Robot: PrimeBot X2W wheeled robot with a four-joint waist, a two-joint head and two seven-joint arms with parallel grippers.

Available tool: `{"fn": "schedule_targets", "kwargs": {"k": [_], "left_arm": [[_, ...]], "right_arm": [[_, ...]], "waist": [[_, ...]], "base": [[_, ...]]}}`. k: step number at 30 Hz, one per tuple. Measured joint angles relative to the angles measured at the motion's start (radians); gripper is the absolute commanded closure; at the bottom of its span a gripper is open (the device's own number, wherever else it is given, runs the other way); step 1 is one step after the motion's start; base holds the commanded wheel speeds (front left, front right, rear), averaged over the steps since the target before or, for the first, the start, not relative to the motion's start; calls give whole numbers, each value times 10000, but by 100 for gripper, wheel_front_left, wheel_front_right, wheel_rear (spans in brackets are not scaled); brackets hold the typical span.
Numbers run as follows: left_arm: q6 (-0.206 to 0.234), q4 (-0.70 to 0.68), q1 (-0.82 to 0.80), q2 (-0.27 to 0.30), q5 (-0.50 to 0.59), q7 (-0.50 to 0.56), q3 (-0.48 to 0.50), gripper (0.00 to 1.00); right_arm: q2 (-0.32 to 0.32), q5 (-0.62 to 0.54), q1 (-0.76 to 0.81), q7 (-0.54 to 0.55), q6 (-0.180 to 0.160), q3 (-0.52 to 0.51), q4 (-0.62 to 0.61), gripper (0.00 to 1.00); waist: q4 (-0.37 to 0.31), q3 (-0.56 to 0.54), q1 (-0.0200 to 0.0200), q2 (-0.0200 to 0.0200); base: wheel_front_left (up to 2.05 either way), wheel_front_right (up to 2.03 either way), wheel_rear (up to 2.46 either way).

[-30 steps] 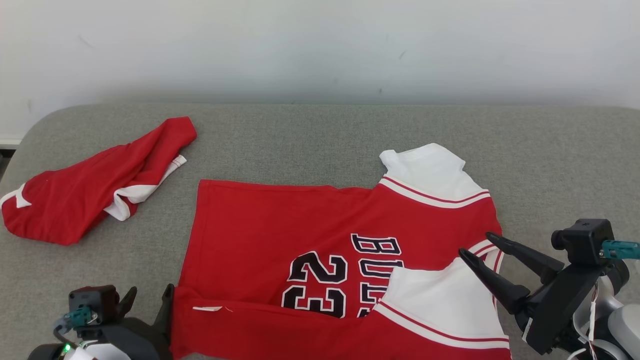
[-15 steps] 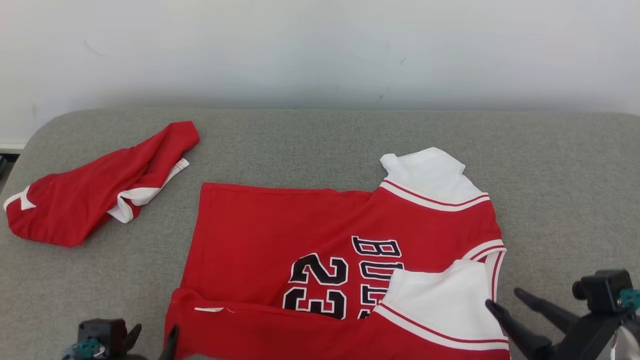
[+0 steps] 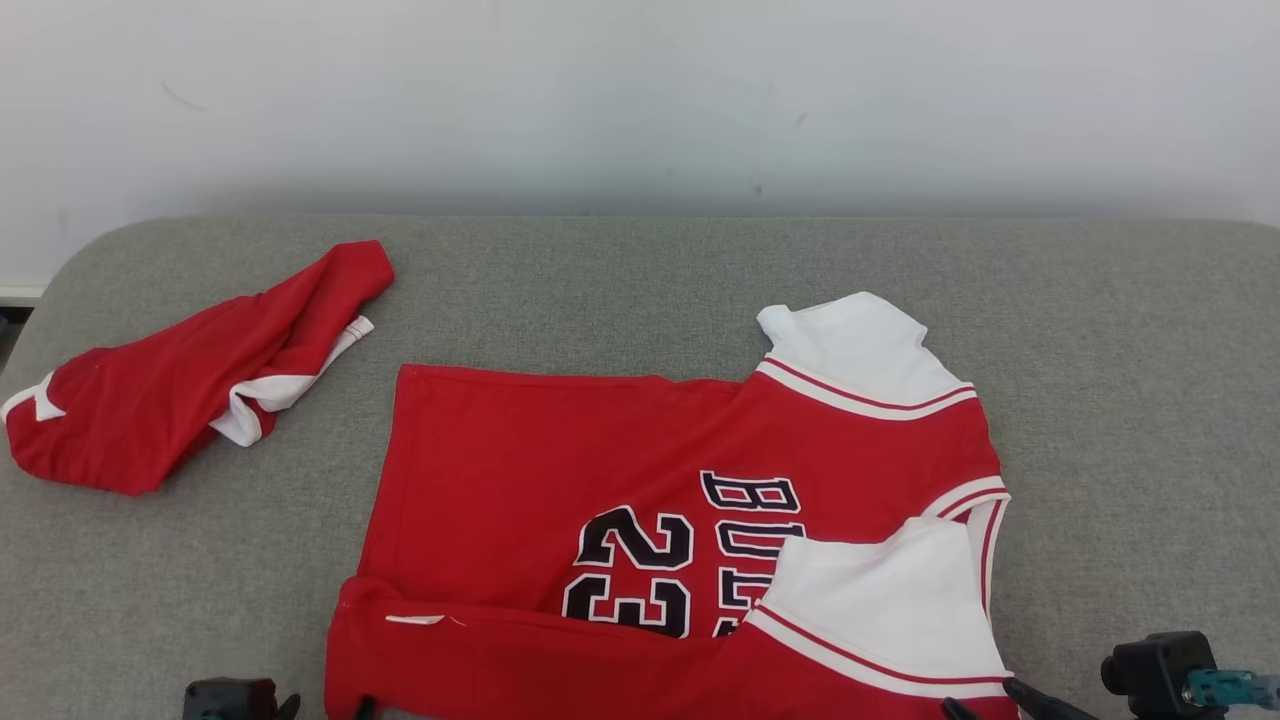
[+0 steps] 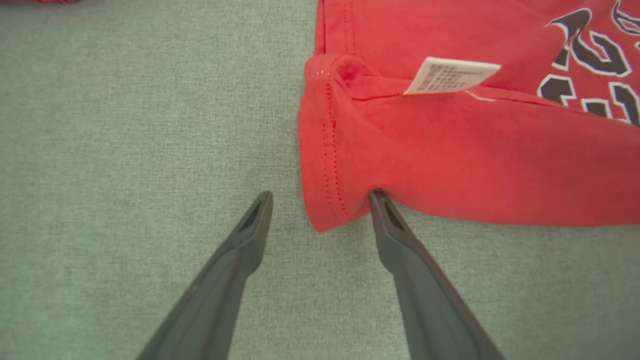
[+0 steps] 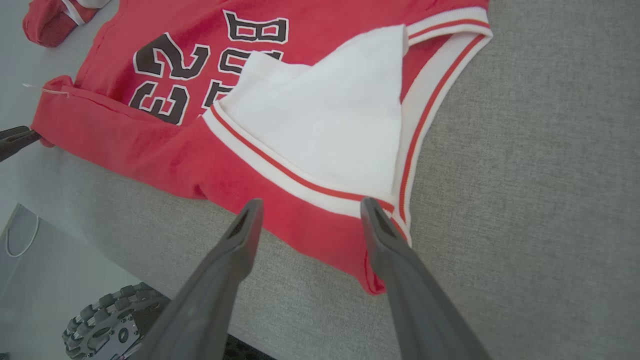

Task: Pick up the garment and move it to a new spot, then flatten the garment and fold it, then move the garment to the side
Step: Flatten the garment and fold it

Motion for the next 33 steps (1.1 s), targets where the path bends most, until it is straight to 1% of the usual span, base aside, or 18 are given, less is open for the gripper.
{"fn": "schedule_targets", "kwargs": {"k": [3, 8, 12, 17, 18, 19, 20, 21, 22, 23, 24, 29, 33], "left_arm": [[-17, 230, -173, -8, 71, -82, -75, 0], [-173, 523, -338, -8, 109, -105, -203, 0], [-267, 763, -415, -29, 104, -102, -278, 0], [-433, 1103, -639, -27, 127, -58, -439, 0], [-472, 1168, -659, -19, 127, -58, -474, 18], [-545, 1243, -686, -8, 127, -58, -512, 57], [-631, 1312, -739, 2, 125, -56, -556, 57], [-721, 1358, -798, 6, 125, -58, -583, 77], [-788, 1396, -835, 15, 123, -61, -616, 100], [-872, 1452, -853, 25, 119, -59, -669, 100], [-940, 1515, -867, 31, 113, -58, -709, 100], [-1053, 1685, -927, 86, 107, -128, -807, 100], [-1135, 1687, -793, 270, 42, -54, -825, 100]], "right_arm": [[209, -309, -26, -8, 0, -190, 81, 0], [428, -734, -19, 173, 0, -614, 320, 0], [683, -625, -27, 447, 0, -660, 617, 0], [725, -418, -188, 548, 0, -472, 1164, 0], [719, -376, -221, 545, 0, -412, 1237, 0], [708, -330, -249, 531, 0, -368, 1313, 4], [683, -305, -291, 527, 0, -311, 1417, 4], [648, -286, -339, 518, 0, -263, 1513, 24], [616, -251, -387, 483, 0, -219, 1588, 66], [581, -203, -422, 445, 0, -163, 1659, 80], [533, -140, -438, 447, 0, -102, 1739, 100], [199, 142, -384, 462, 0, 82, 1875, 100], [-140, 391, -228, 535, 2, 10, 1858, 100]], "waist": [[-24, -5, 0, 0], [-42, -4, 0, 0], [-40, 5, 0, 0], [-21, 54, 0, 0], [-22, 67, 0, 1], [-25, 77, 0, 0], [-27, 83, 0, 1], [-26, 85, 0, 1], [-26, 86, 1, 0], [-26, 83, 1, 0], [-26, 73, 1, 0], [-23, -21, 1, 1], [-35, -118, 2, 0]], "base": [[0, 0, 0], [0, 0, 0], [0, 0, 0], [0, 0, 0], [0, 0, 0], [0, 0, 0], [0, 0, 0], [0, 0, 0], [0, 0, 0], [0, 0, 0], [0, 0, 0], [0, 0, 0], [0, 0, 0]]}}
